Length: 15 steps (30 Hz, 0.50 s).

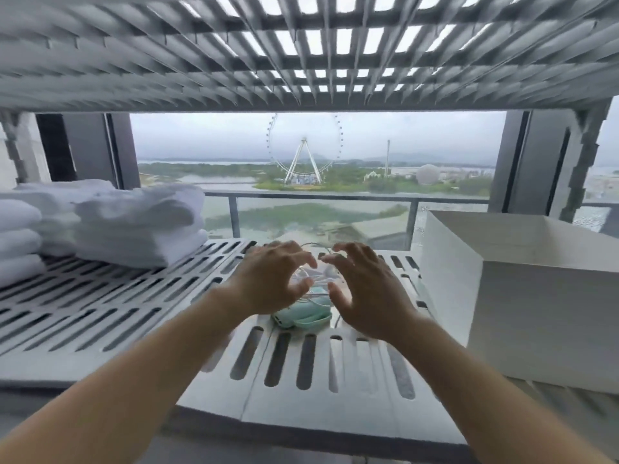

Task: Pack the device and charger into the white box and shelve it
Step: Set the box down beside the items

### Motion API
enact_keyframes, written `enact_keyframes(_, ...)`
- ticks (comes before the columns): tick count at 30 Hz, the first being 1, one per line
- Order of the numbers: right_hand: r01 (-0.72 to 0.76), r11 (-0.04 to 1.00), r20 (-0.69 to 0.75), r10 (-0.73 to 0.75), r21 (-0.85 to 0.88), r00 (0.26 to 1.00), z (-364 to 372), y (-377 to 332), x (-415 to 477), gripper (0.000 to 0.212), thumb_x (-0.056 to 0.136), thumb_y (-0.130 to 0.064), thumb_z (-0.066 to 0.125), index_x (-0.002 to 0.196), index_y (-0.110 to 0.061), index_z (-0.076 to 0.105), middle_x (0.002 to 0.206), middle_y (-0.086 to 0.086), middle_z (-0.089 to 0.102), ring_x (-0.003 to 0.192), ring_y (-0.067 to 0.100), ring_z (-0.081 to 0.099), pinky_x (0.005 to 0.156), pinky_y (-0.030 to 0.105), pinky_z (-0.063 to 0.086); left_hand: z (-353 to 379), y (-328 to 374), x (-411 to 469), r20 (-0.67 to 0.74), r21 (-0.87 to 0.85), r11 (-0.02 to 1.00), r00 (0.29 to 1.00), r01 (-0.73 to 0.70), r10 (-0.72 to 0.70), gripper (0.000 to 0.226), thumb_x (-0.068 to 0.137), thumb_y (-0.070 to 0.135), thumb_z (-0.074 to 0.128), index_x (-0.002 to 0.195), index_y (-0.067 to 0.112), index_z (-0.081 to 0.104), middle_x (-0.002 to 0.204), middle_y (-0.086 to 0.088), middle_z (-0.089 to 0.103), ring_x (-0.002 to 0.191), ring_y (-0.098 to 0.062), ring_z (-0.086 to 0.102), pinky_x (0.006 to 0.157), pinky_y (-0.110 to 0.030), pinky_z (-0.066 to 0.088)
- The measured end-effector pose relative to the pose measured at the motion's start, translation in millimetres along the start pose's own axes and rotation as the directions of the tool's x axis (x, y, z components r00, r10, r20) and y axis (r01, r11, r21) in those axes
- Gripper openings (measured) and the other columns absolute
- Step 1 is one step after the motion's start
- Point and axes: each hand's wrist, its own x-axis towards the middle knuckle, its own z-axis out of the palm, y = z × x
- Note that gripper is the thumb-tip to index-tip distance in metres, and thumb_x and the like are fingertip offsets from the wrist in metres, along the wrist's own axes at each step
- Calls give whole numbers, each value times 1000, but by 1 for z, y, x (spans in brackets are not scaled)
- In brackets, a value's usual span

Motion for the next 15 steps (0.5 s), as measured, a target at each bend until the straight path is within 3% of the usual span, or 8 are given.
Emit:
enact_keyframes(4, -64, 997, 18, 63, 32, 998, 12, 11, 7, 34, 86, -26, 54, 119, -15, 53, 128, 6, 50, 120, 22, 43, 95, 36, 41, 11, -19, 10, 107, -34, 997, 992, -65, 69, 34, 88, 48, 49, 119, 35, 52, 130, 6, 53, 113, -15, 52, 95, -38, 42)
enact_keyframes(7, -187, 961, 38, 183, 203, 982, 16, 18, 14, 26, 89, -25, 52, 114, -18, 58, 124, 3, 56, 112, 17, 50, 91, 27, 39, 18, -21, 24, 149, -85, 991, 982, -103, 115, 34, 89, 48, 49, 119, 34, 52, 129, 5, 53, 111, -15, 52, 93, -39, 45)
enact_keyframes(12, -315, 914, 29, 318, 254, 948, 9, 31, 32, 22, 90, -22, 49, 106, -15, 63, 113, 6, 65, 96, 19, 61, 86, 40, 52, 25, -18, 54, 130, -136, 980, 978, -148, 166, 34, 89, 47, 48, 119, 31, 54, 124, 2, 56, 108, -17, 55, 89, -40, 48)
enact_keyframes(15, -356, 905, 37, 358, 233, 933, 12, 37, 31, 21, 89, -21, 50, 103, -15, 64, 110, 7, 66, 90, 19, 62, 82, 39, 53, 37, -15, 64, 131, -169, 975, 977, -144, 167, 34, 89, 46, 48, 119, 30, 53, 126, 1, 57, 109, -19, 55, 90, -40, 48)
